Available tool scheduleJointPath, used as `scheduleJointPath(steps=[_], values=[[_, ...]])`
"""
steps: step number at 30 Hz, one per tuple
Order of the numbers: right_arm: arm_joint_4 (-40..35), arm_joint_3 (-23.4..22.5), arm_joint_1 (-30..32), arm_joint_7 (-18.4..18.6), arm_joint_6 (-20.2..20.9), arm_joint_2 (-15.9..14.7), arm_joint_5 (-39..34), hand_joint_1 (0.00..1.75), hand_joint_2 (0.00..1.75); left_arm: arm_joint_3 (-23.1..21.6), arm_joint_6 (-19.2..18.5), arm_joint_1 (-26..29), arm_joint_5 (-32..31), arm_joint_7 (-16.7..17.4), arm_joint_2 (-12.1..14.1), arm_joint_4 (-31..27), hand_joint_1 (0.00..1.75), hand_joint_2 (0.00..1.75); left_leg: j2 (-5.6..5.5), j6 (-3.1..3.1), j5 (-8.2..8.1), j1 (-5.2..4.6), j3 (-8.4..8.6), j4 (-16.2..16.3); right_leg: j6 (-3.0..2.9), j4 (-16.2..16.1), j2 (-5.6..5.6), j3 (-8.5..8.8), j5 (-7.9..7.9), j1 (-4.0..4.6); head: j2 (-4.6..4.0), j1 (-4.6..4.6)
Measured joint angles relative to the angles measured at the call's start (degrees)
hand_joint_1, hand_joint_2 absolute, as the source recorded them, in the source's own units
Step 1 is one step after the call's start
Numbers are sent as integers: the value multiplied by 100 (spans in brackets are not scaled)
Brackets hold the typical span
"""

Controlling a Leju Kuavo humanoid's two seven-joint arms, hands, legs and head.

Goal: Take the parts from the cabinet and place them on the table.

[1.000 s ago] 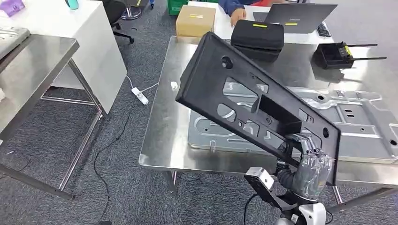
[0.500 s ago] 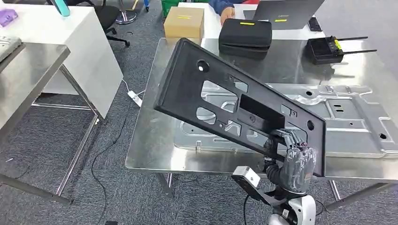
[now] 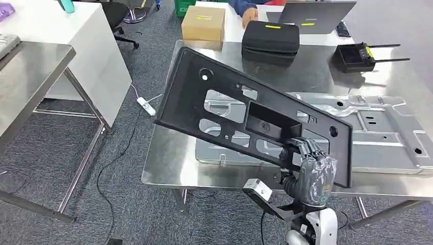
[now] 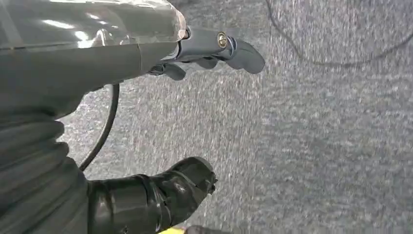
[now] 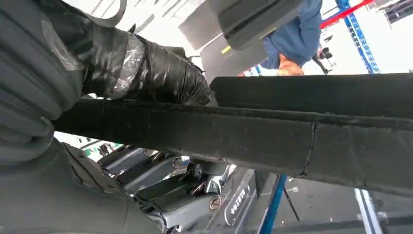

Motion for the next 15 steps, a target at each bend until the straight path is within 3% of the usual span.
scheduleJointPath(steps=[1, 2, 3, 5, 7, 8, 9, 11, 12, 13, 15], values=[[9, 15, -48, 37, -2, -2, 68, 175, 175, 0, 0, 0, -15, 0, -15, 0, 0, 175, 0, -32, -22, 9, 15, 17, -7, -556, -24, 265, 270, -6, 0, -2], [22, 35, -112, 59, -13, -7, 129, 175, 175, 0, 0, 0, -33, 0, -20, 0, 0, 175, 0, -70, -45, 6, 10, 32, -21, -893, -53, 415, 280, -3, 0, 4], [39, 59, -178, 83, -20, -7, 177, 175, 175, -2, 0, -13, -44, 0, -20, 0, 0, 175, 2, -108, -66, -30, -18, 86, -52, -970, -42, 421, 264, 51, 0, -2], [59, 107, -273, 125, -13, -13, 161, 175, 175, -7, 0, -18, -55, 0, -20, 0, 0, 175, 9, -173, -52, -28, -16, 42, -113, -932, -19, 393, 257, 71, 0, -13], [94, 164, -423, 171, 37, -17, 72, 175, 175, -20, 0, -28, -89, 0, -20, 0, 0, 175, 18, -246, -81, -4, -17, 52, -213, -975, -7, 402, 292, 37, 0, -13], [111, 188, -539, 208, 99, -17, 41, 175, 175, -33, 0, -29, -112, 2, -17, 0, 0, 175, 2, -265, -185, 4, -72, 196, -250, -984, -9, 407, 300, 31, 0, -11], [147, 210, -684, 240, 175, -17, 39, 175, 175, -48, -4, -29, -133, 4, -17, 0, 0, 175, 0, -272, -387, 4, -229, 527, -295, -983, -10, 398, 299, 34, 0, -20], [300, 265, -962, 363, 317, -17, 142, 175, 175, -90, -26, -22, -179, 13, -20, 0, 0, 175, -4, -285, -795, 3, -682, 1452, -330, -982, -6, 390, 298, 65, 0, -20], [409, 284, -1096, 446, 374, -17, 247, 175, 175, -112, -44, -21, -197, 20, -20, 0, 0, 175, -4, -286, -878, 3, -856, 1789, -334, -978, -2, 389, 298, 82, 0, -22], [556, 302, -1250, 560, 435, -17, 378, 175, 175, -129, -55, -21, -241, 28, -22, 0, 0, 175, -4, -276, -821, 2, -918, 1874, -335, -975, 4, 392, 297, 99, 0, -20], [825, 310, -1590, 761, 498, -17, 615, 175, 175, -142, -66, -31, -291, 31, -20, 0, 0, 175, -5, -218, -374, -7, -657, 1253, -335, -965, 19, 399, 297, 126, 0, -20]])
